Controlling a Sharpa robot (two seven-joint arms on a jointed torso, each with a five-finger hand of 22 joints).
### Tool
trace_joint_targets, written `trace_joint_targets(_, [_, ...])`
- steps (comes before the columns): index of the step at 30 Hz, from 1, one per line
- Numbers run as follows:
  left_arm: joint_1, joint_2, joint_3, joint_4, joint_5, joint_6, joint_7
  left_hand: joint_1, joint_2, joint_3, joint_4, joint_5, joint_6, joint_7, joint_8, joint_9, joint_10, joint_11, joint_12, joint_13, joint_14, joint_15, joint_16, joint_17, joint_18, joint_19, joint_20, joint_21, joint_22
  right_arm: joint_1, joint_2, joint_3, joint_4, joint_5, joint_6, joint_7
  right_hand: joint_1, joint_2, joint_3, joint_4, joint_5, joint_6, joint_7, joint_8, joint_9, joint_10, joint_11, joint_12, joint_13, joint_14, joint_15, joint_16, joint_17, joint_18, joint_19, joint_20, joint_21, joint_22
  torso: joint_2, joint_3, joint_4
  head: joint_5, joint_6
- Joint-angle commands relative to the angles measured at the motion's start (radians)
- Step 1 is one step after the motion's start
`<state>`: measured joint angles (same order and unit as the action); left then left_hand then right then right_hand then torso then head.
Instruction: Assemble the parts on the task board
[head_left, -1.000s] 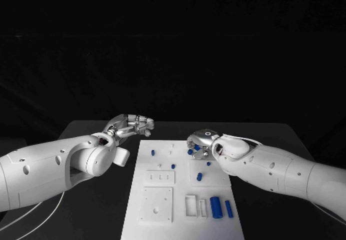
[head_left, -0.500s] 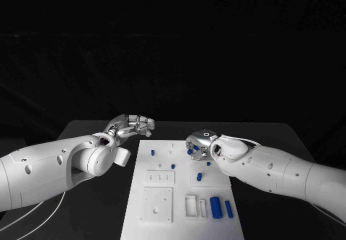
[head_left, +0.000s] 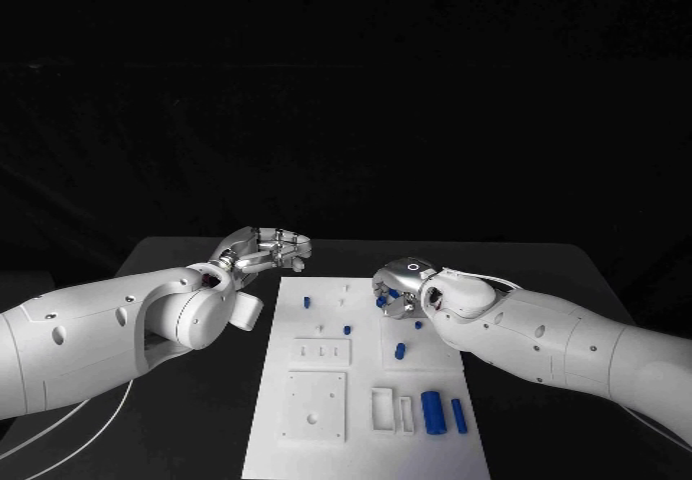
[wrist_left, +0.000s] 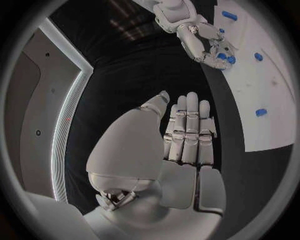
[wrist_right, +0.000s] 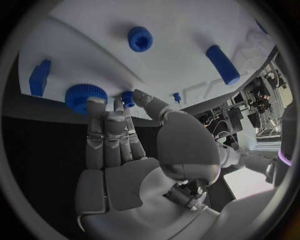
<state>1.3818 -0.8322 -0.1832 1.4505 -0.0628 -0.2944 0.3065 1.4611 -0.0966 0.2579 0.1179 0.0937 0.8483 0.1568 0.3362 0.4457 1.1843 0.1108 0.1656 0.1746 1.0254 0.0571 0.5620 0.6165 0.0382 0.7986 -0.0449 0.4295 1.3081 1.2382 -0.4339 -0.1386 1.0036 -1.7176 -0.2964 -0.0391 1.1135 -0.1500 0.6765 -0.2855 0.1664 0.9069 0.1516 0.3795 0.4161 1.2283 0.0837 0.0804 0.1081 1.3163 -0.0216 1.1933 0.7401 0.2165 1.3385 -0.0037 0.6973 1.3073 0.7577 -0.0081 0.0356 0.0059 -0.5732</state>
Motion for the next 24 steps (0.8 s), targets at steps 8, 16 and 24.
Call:
trace_joint_targets(8, [0.003, 0.001, 0.001, 0.0, 0.004, 0.015, -0.002, -0.006, -0.005, -0.001, -0.004, -0.002, 0.0, 0.008, -0.003, 0.0, -0.006, -0.002, -0.006, -0.001, -0.008, -0.001, -0.007, -0.002, -0.005, -0.004, 0.001, -0.004, 0.012, -0.002, 0.007, 0.0, -0.007, -0.038, 0.003, -0.014, -0.004, 0.004, 0.04, 0.003, -0.057, 0.033, -0.01, 0.005, 0.006, 0.032, -0.008, 0.007, 0.014, -0.008, -0.016, 0.013, -0.016, 0.045, 0.062, -0.064, 0.011, 0.018, 0.001, -0.0003, -0.0016, 0.002, -0.003])
trace_joint_targets(16, [0.005, 0.0, 0.001, 0.001, 0.003, 0.015, -0.003, -0.007, -0.006, 0.0, -0.004, -0.002, 0.0, 0.008, -0.003, 0.0, -0.006, -0.002, -0.007, -0.001, -0.008, -0.001, -0.007, -0.002, -0.005, -0.003, 0.001, -0.004, 0.013, -0.003, 0.009, 0.0, -0.006, -0.038, 0.006, -0.012, -0.008, 0.013, 0.082, 0.016, -0.111, 0.06, -0.02, 0.008, 0.009, 0.058, -0.018, 0.012, 0.031, -0.009, -0.025, 0.019, -0.029, 0.045, 0.06, -0.062, 0.017, 0.02, 0.002, 0.0006, -0.0033, 0.005, -0.005])
trace_joint_targets(24, [0.006, 0.003, 0.001, -0.002, 0.0, 0.015, -0.003, -0.006, -0.007, 0.001, -0.005, -0.002, 0.001, 0.008, -0.004, 0.0, -0.006, -0.002, -0.008, -0.001, -0.008, -0.001, -0.007, -0.002, -0.005, -0.003, 0.001, -0.004, 0.013, -0.003, 0.01, 0.0, -0.002, -0.034, -0.009, -0.02, -0.019, 0.017, 0.105, 0.029, -0.114, 0.085, -0.029, 0.014, 0.016, 0.078, -0.027, 0.015, 0.048, -0.01, -0.034, 0.027, -0.037, 0.045, 0.064, -0.065, 0.035, 0.024, 0.002, 0.0001, -0.0039, 0.004, -0.006])
